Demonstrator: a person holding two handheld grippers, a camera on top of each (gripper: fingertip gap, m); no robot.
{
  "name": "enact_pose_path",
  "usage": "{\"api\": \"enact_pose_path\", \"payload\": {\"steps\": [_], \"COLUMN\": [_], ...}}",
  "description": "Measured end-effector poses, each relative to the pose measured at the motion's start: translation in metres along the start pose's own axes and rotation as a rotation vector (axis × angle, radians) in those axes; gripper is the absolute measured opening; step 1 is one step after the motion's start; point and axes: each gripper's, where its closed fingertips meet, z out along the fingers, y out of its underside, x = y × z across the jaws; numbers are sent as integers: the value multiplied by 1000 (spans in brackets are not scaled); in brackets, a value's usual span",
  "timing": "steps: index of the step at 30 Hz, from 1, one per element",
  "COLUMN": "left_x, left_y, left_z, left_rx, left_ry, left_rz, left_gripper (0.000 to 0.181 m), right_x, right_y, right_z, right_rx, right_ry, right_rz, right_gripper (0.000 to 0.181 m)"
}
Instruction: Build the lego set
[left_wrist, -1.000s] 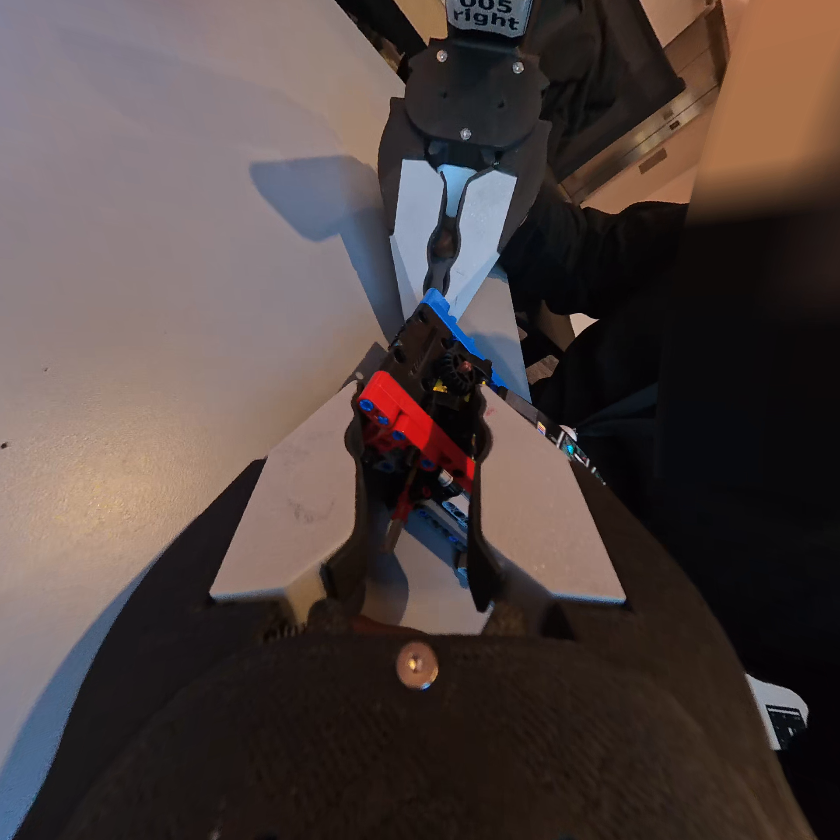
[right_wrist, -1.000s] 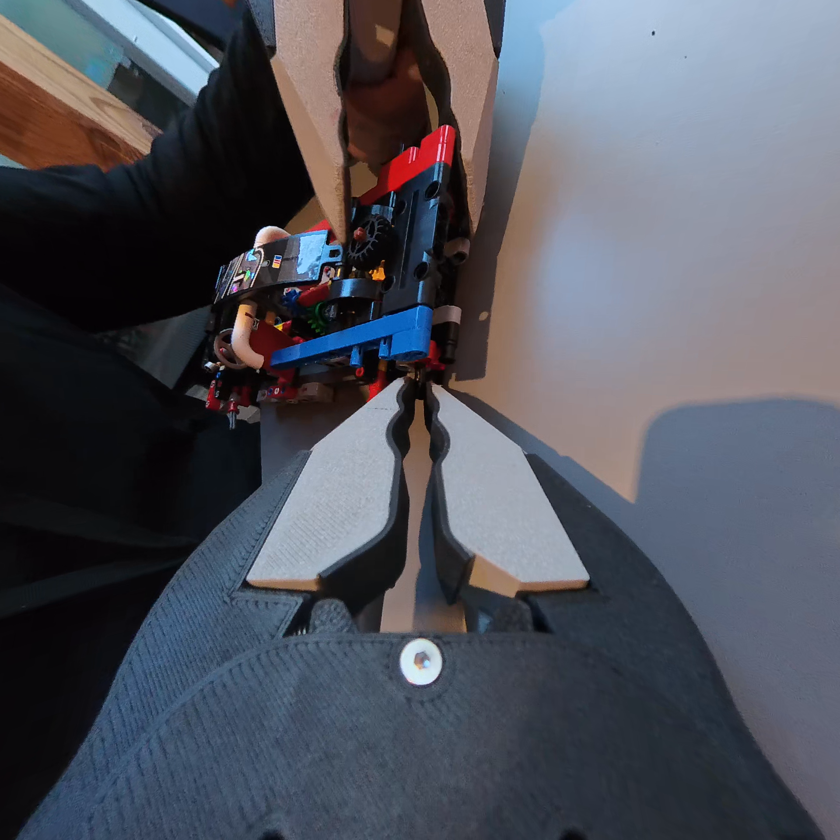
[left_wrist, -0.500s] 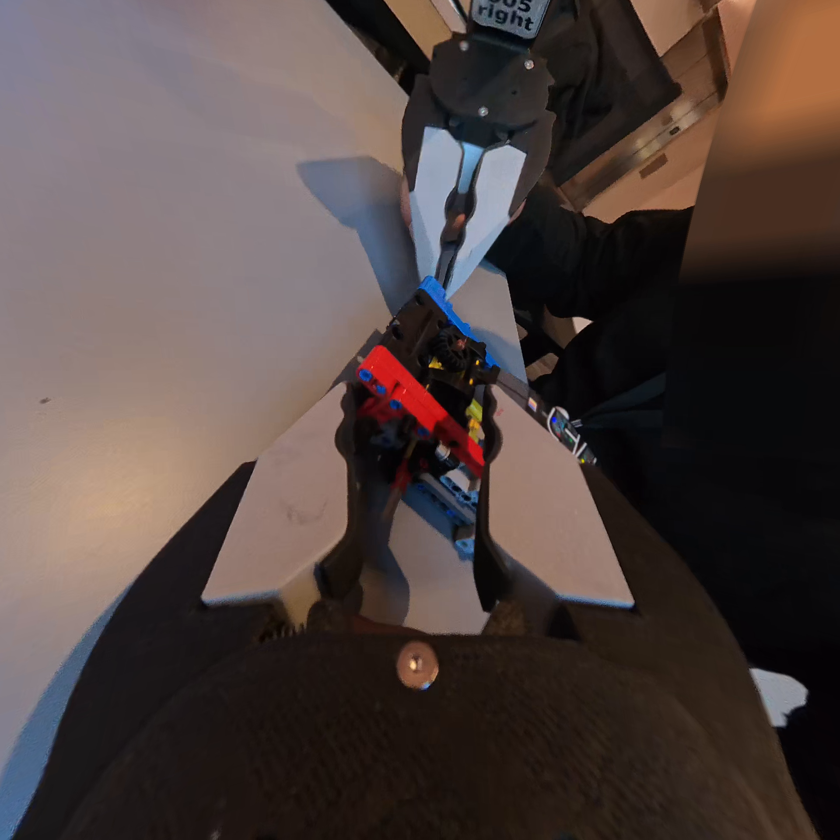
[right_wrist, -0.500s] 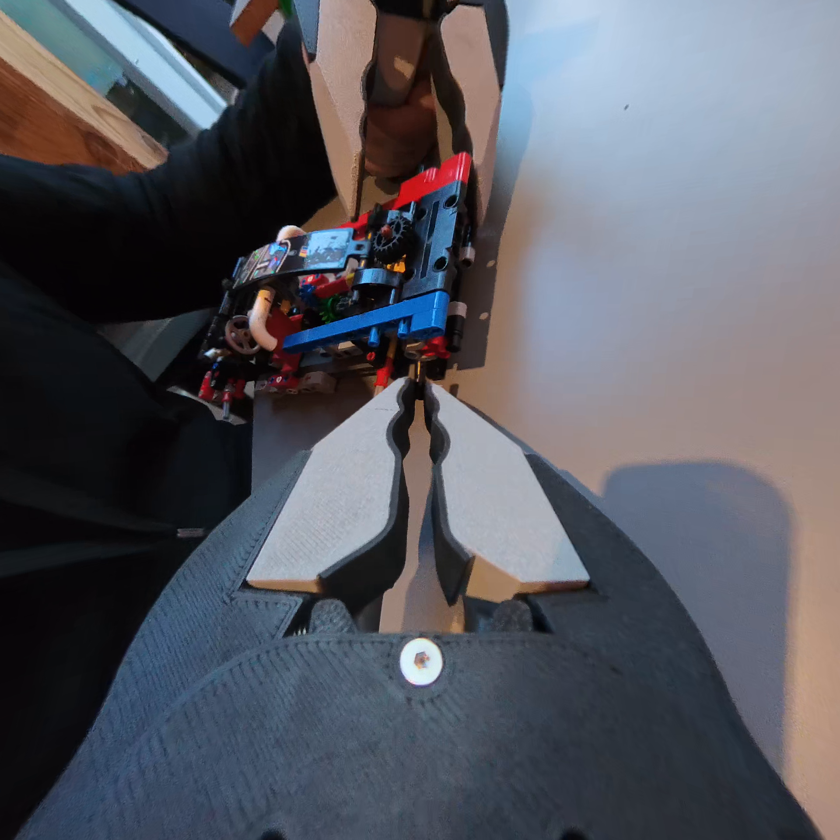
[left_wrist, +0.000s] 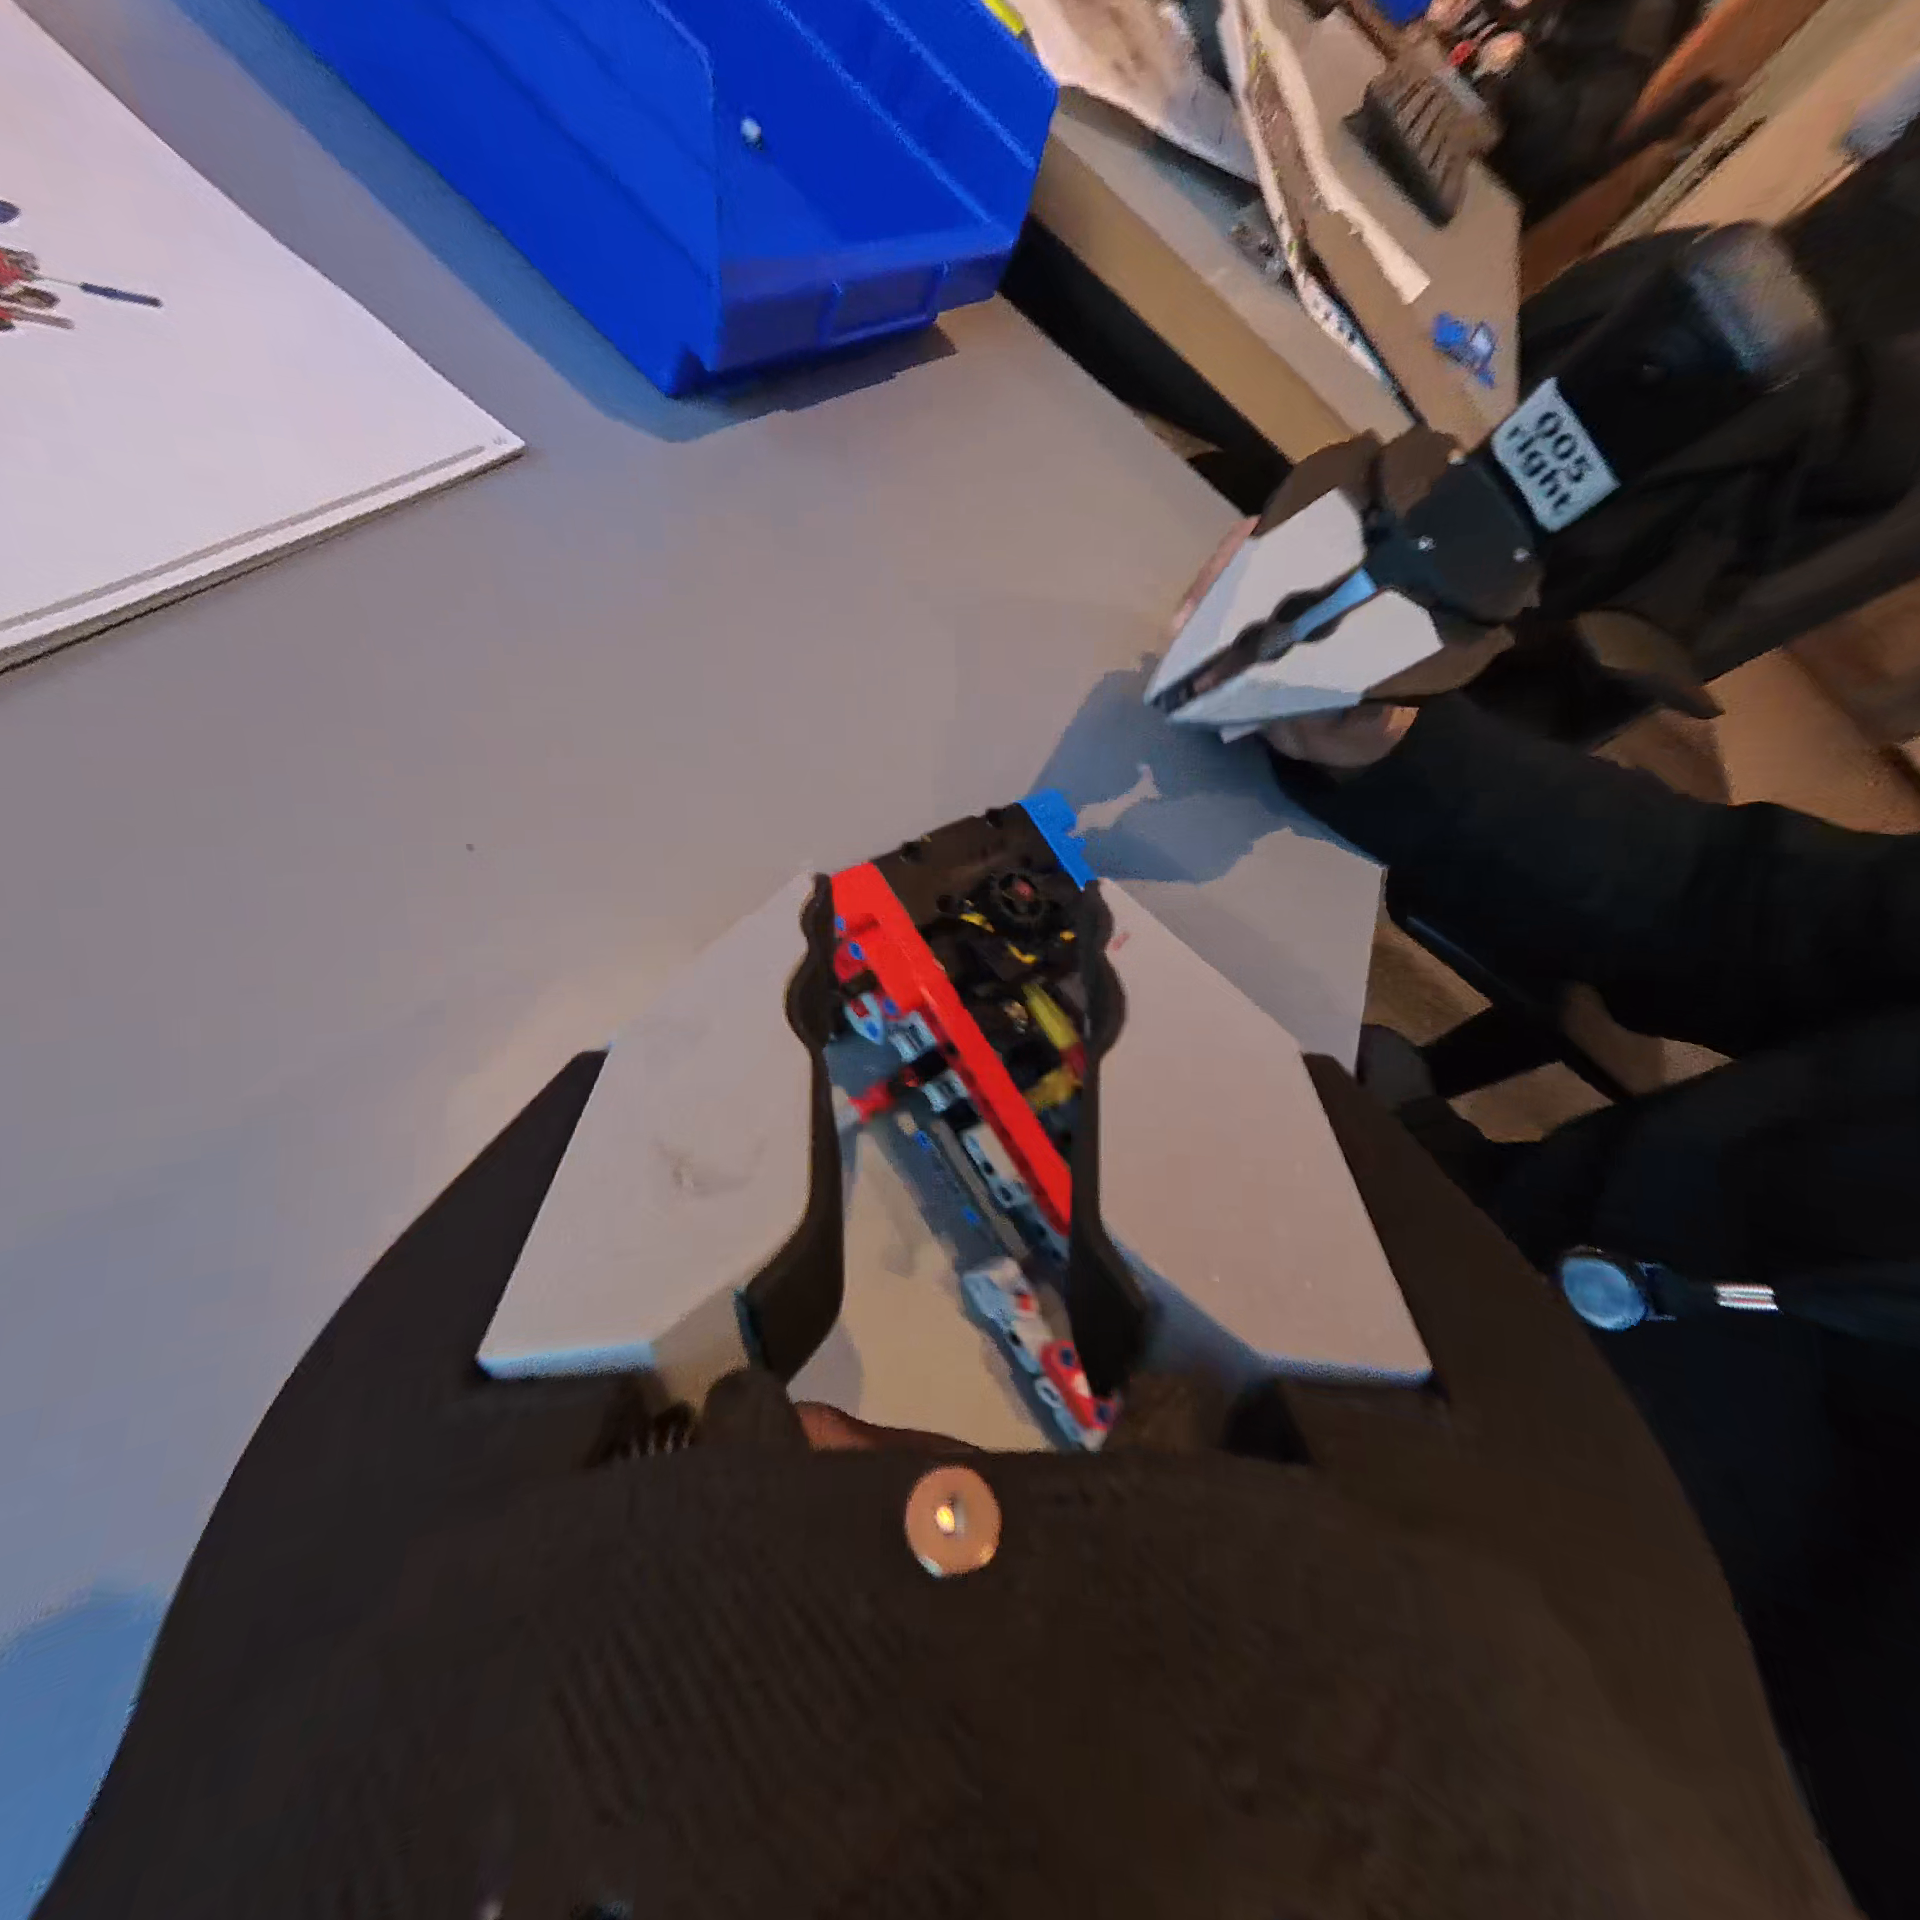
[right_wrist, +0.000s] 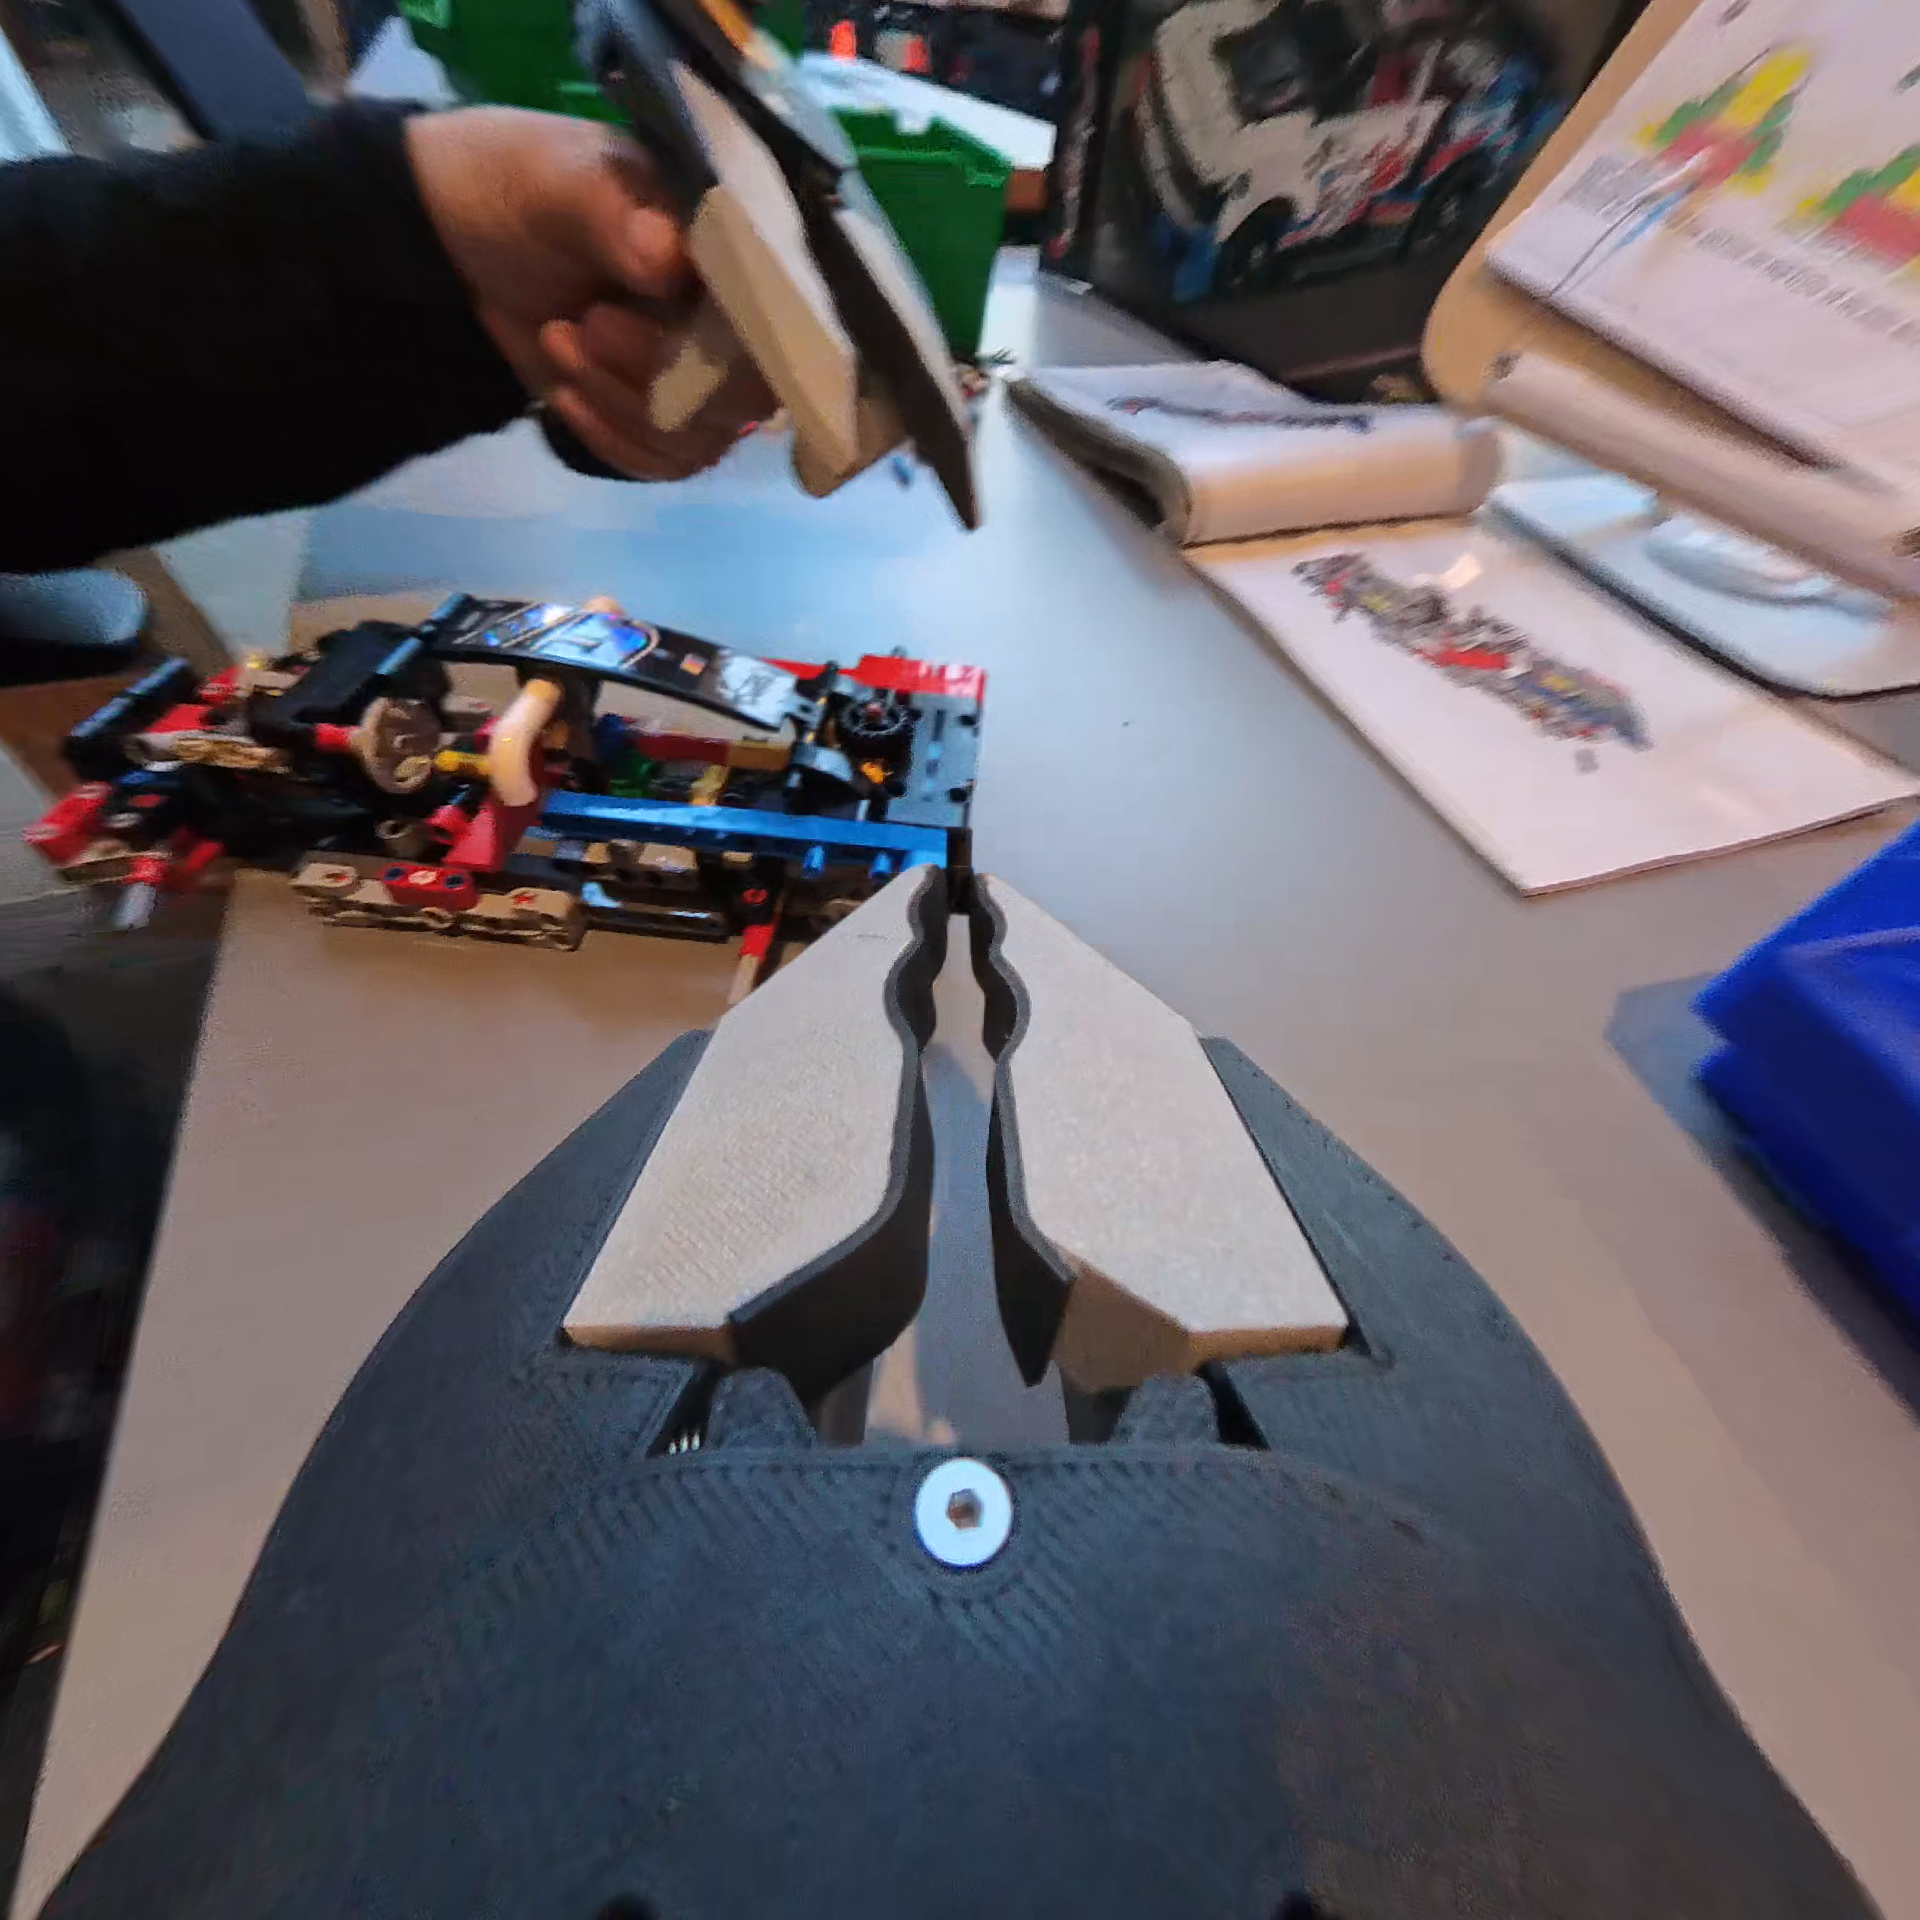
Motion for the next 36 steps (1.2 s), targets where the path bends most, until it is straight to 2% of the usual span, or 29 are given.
{"api": "enact_pose_path", "payload": {"steps": [4, 7, 10, 14, 16, 19, 22, 25, 28, 32, 36], "left_x": [36, 58, 68, 63, 53, 45, 49, 64, 85, 82, 95], "left_y": [6, 10, 12, 18, 25, 27, 19, 11, 14, 16, 15], "left_z": [2, 8, 6, -8, -13, -14, -3, 24, 52, 78, 92], "left_rx": [-34, -64, -79, -65, -71, -67, -66, -116, -201, -288, -293], "left_ry": [-58, -85, -105, -140, -172, -184, -176, -125, -38, -124, -68], "left_rz": [24, 68, 98, 88, 69, 60, 111, 190, 416, 806, 1039], "left_gripper": [43, 42, 42, 41, 41, 39, 23, 21, 16, 15, 8], "right_x": [-5, -3, 26, 70, 77, 62, 22, -21, -37, -41, -39], "right_y": [-14, -14, -8, -4, 0, 1, -10, -12, -2, -1, 2], "right_z": [-12, -19, -41, -87, -97, -87, -61, -36, -20, -21, -24], "right_rx": [84, 65, 36, 122, 153, 135, 114, 81, 34, 45, 41], "right_ry": [93, 193, 351, 428, 397, 319, 184, 29, -58, -117, -141], "right_rz": [-89, -145, -143, 44, 104, 76, -54, -128, -99, -39, 0], "right_gripper": [0, 0, 1, 0, 0, 0, 0, 0, 0, 0, 0]}}
